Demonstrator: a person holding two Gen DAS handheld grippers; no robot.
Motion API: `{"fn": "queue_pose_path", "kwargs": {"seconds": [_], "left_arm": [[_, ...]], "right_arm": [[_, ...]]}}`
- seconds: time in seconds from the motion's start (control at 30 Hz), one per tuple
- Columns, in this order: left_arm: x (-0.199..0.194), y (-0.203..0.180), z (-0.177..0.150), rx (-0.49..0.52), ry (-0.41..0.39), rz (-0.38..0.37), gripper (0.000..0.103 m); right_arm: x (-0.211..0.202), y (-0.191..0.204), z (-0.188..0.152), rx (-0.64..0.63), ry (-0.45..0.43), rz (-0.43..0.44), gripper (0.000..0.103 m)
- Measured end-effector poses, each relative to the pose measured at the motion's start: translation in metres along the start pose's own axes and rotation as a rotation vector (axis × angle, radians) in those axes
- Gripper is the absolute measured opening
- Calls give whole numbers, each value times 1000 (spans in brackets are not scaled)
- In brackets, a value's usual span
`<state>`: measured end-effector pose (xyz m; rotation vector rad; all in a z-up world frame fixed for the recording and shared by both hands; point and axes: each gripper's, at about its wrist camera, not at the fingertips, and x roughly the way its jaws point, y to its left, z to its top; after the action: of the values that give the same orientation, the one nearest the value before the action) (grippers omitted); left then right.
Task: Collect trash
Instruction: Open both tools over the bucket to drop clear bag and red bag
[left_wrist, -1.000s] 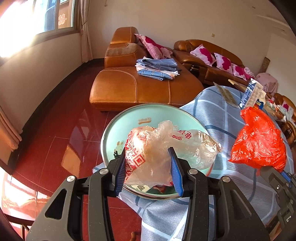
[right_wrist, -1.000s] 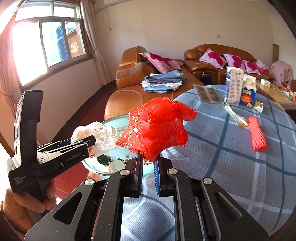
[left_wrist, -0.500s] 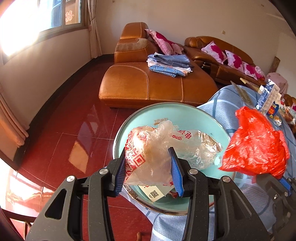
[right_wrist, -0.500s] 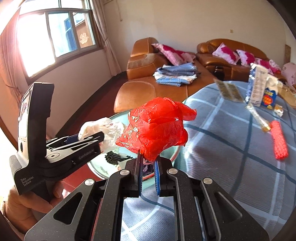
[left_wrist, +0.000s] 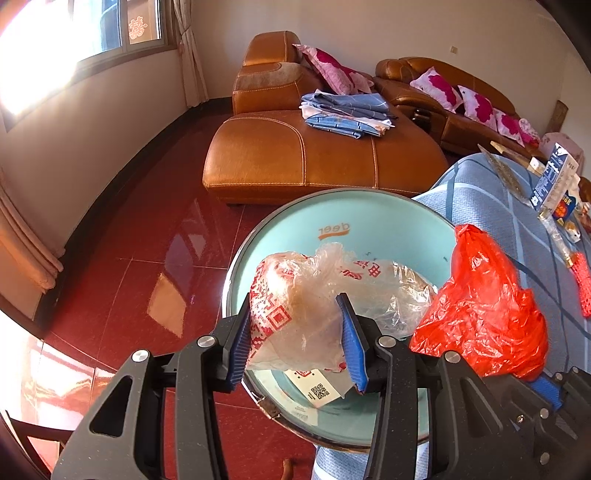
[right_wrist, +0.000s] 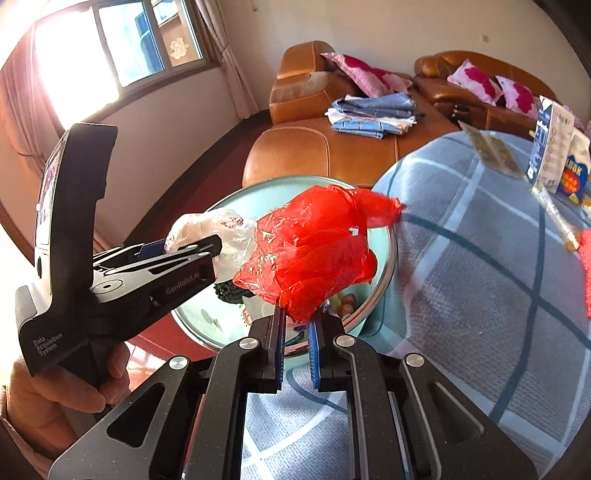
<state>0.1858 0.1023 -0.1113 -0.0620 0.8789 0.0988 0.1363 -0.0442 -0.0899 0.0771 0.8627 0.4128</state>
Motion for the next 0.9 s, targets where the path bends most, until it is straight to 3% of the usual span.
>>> {"fn": "queue_pose_path", "kwargs": {"seconds": [0.53, 0.7, 0.9], "left_arm": [[2, -7, 3, 12, -9, 5, 49], [-1, -12, 6, 24, -20, 6, 50], [-2, -22, 8, 53, -29, 15, 65]], "right_arm": [[-12, -6, -1, 15, -12, 24, 31], [-20, -9, -3, 13, -24, 15, 32], [-26, -17, -5, 36, -30, 7, 32]]}}
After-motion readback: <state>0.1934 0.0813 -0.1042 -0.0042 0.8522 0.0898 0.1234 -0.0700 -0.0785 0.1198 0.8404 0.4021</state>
